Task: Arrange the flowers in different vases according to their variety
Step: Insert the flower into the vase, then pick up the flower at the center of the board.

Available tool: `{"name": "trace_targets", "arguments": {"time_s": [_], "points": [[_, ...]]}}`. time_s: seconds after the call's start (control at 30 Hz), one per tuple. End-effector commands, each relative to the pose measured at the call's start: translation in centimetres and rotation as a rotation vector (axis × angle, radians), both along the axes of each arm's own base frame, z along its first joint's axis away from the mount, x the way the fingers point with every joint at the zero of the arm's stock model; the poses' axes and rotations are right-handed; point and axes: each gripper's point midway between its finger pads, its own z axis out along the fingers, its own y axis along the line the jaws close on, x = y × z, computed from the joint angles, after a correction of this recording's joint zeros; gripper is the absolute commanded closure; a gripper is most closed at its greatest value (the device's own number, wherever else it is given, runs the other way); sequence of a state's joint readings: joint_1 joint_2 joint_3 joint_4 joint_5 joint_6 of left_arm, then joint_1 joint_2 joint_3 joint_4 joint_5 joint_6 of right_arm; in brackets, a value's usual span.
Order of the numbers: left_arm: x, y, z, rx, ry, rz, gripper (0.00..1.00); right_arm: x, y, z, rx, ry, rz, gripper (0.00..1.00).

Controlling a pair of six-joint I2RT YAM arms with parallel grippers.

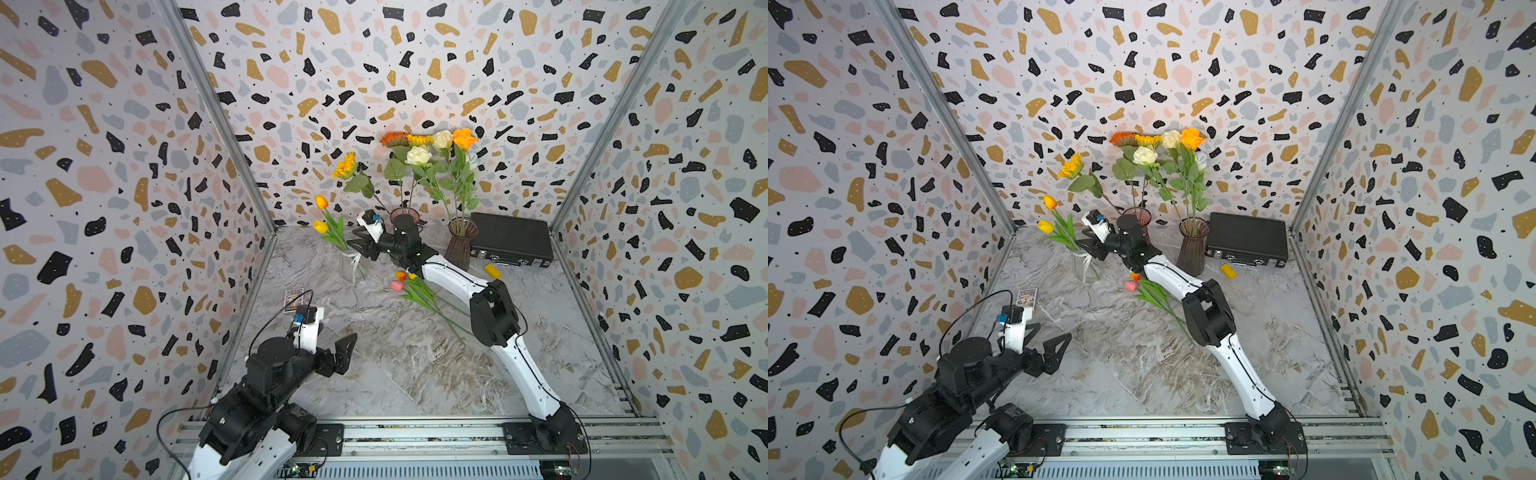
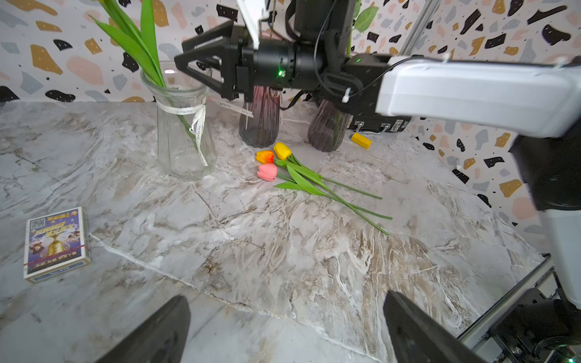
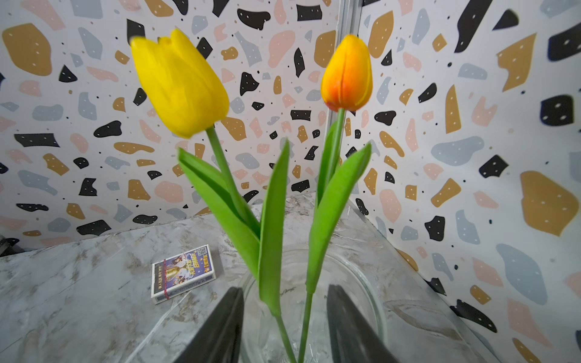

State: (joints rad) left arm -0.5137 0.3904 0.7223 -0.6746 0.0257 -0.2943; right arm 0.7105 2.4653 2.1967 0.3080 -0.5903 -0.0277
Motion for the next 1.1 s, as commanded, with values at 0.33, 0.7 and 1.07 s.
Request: {"name": "trace_targets", "arguments": {"time_s": [0.33,0.7,1.07], "points": [[3.3,-4.1,3.8,-0.036,0.110,-0.076,0.08,-8.3,-10.4,17.1,0.038,-0.309,-0.199,0.51],[4.9,-13.2,-1.9,-0.090,0.373,-0.185,0.07,-13.4,-28.2,10.5,-0.432,-0.161,-0.718,0.52],[9.2,-25.4,-8.8,-0.076,0.641,-0.232,0.12,-19.3,-34.6,3.5,-0.514,0.115,-0.791,0.66]]}}
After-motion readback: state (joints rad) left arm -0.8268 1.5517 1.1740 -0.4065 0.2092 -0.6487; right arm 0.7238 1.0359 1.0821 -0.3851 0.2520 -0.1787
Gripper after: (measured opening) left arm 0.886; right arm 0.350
